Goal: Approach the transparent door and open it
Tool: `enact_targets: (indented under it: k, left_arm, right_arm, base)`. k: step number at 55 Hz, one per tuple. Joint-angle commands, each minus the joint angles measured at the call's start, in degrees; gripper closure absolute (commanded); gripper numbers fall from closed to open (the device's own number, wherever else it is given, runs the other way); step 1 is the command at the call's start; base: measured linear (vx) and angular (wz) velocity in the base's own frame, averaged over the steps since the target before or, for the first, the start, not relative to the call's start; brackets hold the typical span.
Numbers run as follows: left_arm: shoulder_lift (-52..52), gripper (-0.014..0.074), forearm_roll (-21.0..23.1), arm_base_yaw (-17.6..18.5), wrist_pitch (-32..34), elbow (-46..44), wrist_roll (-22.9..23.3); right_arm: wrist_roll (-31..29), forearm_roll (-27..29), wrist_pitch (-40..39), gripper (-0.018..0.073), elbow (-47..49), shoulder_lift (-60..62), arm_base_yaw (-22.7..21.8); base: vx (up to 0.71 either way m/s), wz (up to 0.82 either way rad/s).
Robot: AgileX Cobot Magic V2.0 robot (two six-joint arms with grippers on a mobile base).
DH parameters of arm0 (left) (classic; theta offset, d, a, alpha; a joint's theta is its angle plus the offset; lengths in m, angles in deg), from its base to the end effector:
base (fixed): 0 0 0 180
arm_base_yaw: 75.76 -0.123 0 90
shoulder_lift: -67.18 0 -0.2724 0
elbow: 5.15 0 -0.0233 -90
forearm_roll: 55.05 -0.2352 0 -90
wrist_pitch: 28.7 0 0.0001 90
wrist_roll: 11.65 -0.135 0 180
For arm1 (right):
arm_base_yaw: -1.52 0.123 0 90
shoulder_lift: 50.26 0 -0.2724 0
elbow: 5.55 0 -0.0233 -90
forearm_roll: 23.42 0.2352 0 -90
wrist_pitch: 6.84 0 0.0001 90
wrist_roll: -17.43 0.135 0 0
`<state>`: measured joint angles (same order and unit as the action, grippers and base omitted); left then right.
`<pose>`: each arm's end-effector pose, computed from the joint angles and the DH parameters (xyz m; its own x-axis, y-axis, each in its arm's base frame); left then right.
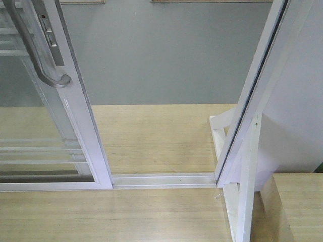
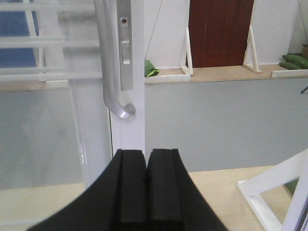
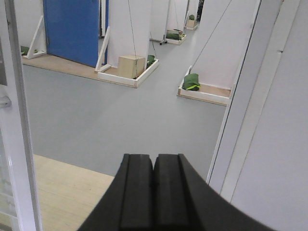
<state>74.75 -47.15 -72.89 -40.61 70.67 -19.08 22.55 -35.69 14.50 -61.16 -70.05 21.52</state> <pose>0.0950 -0.0086 0.1968 -0.0908 -0.0007 -0.9959 0.0778 0.9969 -0.0078 0.0968 0.0241 0.2822 -0.0728 -0.1435 -0.9870 -0.2785 0.9532 -0.1180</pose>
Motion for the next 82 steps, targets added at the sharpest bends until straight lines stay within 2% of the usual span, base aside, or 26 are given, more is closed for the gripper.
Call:
enact_targets:
  k: [1, 5, 65, 70, 75, 78, 82]
  left_arm:
    - [-0.94, 0.0596, 1.64, -0.19, 7.94, 2.00, 0.23]
    - [-0.94, 0.0596, 0.78, -0.19, 5.74, 1.23, -1.40]
    - [-0.88, 0.0596, 0.84, -0.19, 5.67, 1.29, -1.25]
    - [-0.88, 0.0596, 0.84, -0.19, 5.67, 1.29, -1.25]
    - [-0.88, 0.0596, 0.84, -0.19, 5.67, 1.29, -1.25]
    - [-0.88, 0.0596, 0.84, -0.19, 5.67, 1.29, -1.25]
    - [-0.88, 0.0596, 0.84, -0.19, 5.67, 1.29, -1.25]
  right_arm:
    - [-0.05, -1.03, -4.56, 0.0565, 1.57, -0.68, -0.14]
    - [-0.05, -1.03, -4.61, 0.0565, 1.57, -0.68, -0.14]
    - [-0.05, -0.67, -4.38, 0.0565, 1.54, -0.68, -0.14]
    - [-1.03, 2.68, -5.32, 0.0565, 0.64, -0.68, -0.14]
    - [-5.73, 11.40, -6.47, 0.0565, -1.50, -0.56, -0.14]
    - [-9.00, 14.46, -7.60, 0.0565, -3.21, -0.30, -0.14]
    - [-10.74, 16.21, -9.71, 0.0565, -6.85, 1.04, -0.14]
  base:
    - [0.00, 0.00]
    - [0.00, 0.00]
    - [0.00, 0.00]
    - [0.00, 0.00]
    - [0.00, 0.00]
    - [0.00, 0.00]
    - [0.00, 0.00]
